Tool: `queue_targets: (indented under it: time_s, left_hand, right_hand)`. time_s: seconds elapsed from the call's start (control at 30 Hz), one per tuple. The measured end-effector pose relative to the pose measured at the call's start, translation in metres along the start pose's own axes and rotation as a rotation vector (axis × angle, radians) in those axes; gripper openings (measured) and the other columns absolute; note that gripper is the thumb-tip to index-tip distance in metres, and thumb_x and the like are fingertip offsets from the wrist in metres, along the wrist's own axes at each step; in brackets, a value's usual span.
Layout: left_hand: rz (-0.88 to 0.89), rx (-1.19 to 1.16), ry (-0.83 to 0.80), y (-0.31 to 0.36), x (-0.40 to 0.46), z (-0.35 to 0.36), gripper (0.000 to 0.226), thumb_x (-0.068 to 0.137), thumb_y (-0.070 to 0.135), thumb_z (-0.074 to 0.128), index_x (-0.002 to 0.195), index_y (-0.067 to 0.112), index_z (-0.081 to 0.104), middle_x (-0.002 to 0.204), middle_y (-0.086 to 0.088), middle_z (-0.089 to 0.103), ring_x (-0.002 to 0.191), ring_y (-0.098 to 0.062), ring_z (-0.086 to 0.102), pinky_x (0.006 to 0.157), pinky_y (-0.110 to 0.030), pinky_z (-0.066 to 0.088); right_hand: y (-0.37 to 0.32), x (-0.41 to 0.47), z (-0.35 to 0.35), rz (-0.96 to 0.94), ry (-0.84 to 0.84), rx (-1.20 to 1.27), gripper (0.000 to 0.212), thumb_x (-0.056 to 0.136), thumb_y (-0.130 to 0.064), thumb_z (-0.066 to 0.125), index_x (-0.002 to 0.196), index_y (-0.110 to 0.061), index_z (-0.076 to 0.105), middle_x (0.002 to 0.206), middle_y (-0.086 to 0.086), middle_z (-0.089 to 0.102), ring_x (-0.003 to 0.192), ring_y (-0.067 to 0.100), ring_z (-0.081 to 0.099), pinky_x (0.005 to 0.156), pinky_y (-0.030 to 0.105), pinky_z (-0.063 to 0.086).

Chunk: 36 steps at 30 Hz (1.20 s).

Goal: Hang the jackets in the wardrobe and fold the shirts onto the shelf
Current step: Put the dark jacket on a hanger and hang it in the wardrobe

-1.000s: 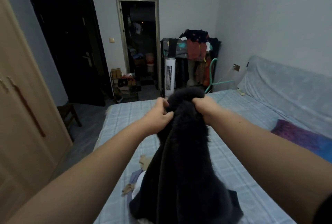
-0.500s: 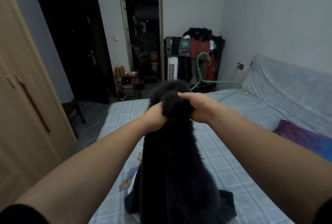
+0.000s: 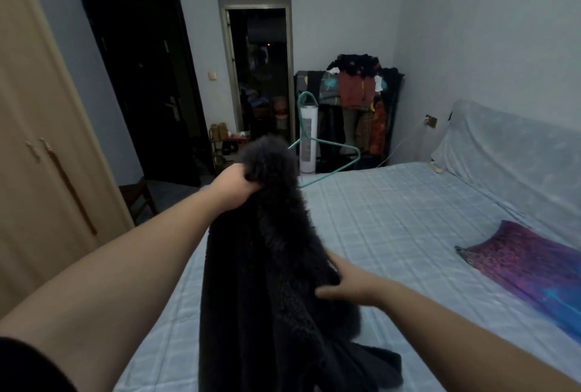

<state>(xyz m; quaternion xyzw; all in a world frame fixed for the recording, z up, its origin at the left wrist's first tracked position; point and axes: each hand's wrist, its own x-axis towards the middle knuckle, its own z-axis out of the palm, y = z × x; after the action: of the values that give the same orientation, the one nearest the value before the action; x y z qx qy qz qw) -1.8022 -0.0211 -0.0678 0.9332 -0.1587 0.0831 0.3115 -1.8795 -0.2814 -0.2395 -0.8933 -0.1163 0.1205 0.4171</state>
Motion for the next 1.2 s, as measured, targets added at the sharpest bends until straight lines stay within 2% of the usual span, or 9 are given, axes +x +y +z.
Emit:
queue_targets:
  time_s: [0.07, 0.13, 0.23, 0.3, 0.4, 0.63, 0.83, 1.03, 1.2]
  left_hand:
    - [0.01, 0.016, -0.001, 0.001, -0.001, -0.001, 0.021, 0.09, 0.02, 0.069, 0.109, 0.012, 0.069, 0.099, -0.002, 0.066, 0.095, -0.016, 0.059, 0.08, -0.025, 0.039]
    - [0.009, 0.036, 0.026, 0.001, -0.004, -0.004, 0.022, 0.089, 0.019, 0.07, 0.109, 0.011, 0.07, 0.097, -0.001, 0.065, 0.095, -0.016, 0.059, 0.081, -0.024, 0.039]
    - [-0.019, 0.064, 0.079, -0.001, -0.011, -0.009, 0.024, 0.088, 0.017, 0.071, 0.111, 0.008, 0.07, 0.097, 0.0, 0.064, 0.096, -0.014, 0.058, 0.079, -0.021, 0.037]
    - [-0.035, 0.092, 0.111, -0.007, -0.017, -0.013, 0.026, 0.088, 0.018, 0.071, 0.112, 0.009, 0.07, 0.102, -0.004, 0.067, 0.099, -0.016, 0.059, 0.078, -0.02, 0.035]
    - [-0.114, 0.125, 0.186, -0.019, -0.028, -0.018, 0.028, 0.089, 0.021, 0.069, 0.114, 0.009, 0.069, 0.111, -0.011, 0.069, 0.106, -0.025, 0.061, 0.078, -0.022, 0.035]
    - [-0.258, 0.178, 0.226, -0.045, -0.058, -0.038, 0.031, 0.088, 0.023, 0.07, 0.114, 0.006, 0.069, 0.117, -0.017, 0.068, 0.113, -0.033, 0.061, 0.083, -0.031, 0.041]
    - [-0.334, 0.019, 0.157, -0.071, -0.075, -0.07, 0.05, 0.078, 0.027, 0.082, 0.122, 0.018, 0.061, 0.109, 0.001, 0.065, 0.105, -0.018, 0.06, 0.086, -0.027, 0.042]
    - [-0.189, 0.182, -0.1, -0.065, -0.066, -0.075, 0.029, 0.088, 0.024, 0.073, 0.111, 0.03, 0.058, 0.104, 0.012, 0.062, 0.106, -0.013, 0.059, 0.086, -0.023, 0.039]
    - [-0.037, 0.224, -0.021, -0.059, -0.057, -0.072, 0.034, 0.09, 0.013, 0.068, 0.091, 0.045, 0.055, 0.105, 0.008, 0.064, 0.109, -0.018, 0.061, 0.091, -0.03, 0.042]
  right_hand:
    - [0.014, 0.014, 0.012, -0.004, 0.038, -0.103, 0.12, 0.058, -0.054, 0.084, 0.156, -0.032, 0.017, 0.158, -0.007, 0.03, 0.144, 0.011, 0.031, 0.118, 0.036, 0.03]
    - [0.019, 0.027, 0.018, 0.025, 0.029, -0.074, 0.132, 0.051, -0.053, 0.087, 0.157, -0.026, 0.012, 0.159, -0.004, 0.027, 0.144, 0.012, 0.029, 0.117, 0.031, 0.031]
    - [-0.002, 0.025, 0.027, -0.036, -0.039, -0.024, 0.107, 0.068, -0.018, 0.089, 0.151, -0.024, 0.023, 0.135, -0.01, 0.045, 0.126, 0.005, 0.044, 0.085, -0.005, 0.033]
    - [-0.015, 0.023, 0.035, -0.073, -0.086, 0.015, 0.084, 0.075, -0.011, 0.084, 0.145, -0.02, 0.036, 0.119, -0.012, 0.053, 0.114, 0.002, 0.054, 0.072, -0.008, 0.032]
    - [-0.026, 0.029, 0.05, -0.082, -0.176, 0.05, 0.05, 0.08, -0.009, 0.081, 0.124, -0.014, 0.059, 0.1, -0.015, 0.061, 0.081, -0.018, 0.056, 0.068, -0.003, 0.038]
    - [-0.036, 0.045, 0.039, 0.023, -0.408, -0.166, 0.04, 0.059, -0.029, 0.074, 0.098, -0.023, 0.07, 0.102, 0.0, 0.073, 0.098, 0.018, 0.069, 0.091, 0.032, 0.055]
    - [-0.034, 0.05, -0.057, 0.015, 0.015, -0.299, 0.019, 0.093, -0.03, 0.061, 0.109, -0.022, 0.067, 0.115, 0.005, 0.068, 0.106, 0.023, 0.062, 0.085, 0.029, 0.043]
    - [-0.046, 0.039, -0.131, -0.065, 0.266, -0.275, 0.035, 0.083, -0.014, 0.067, 0.111, -0.031, 0.056, 0.109, 0.003, 0.064, 0.101, 0.021, 0.06, 0.087, 0.033, 0.045]
    - [-0.062, 0.025, -0.154, -0.101, 0.432, -0.552, 0.02, 0.088, -0.017, 0.06, 0.103, -0.03, 0.059, 0.102, 0.003, 0.061, 0.1, 0.028, 0.058, 0.083, 0.039, 0.05]
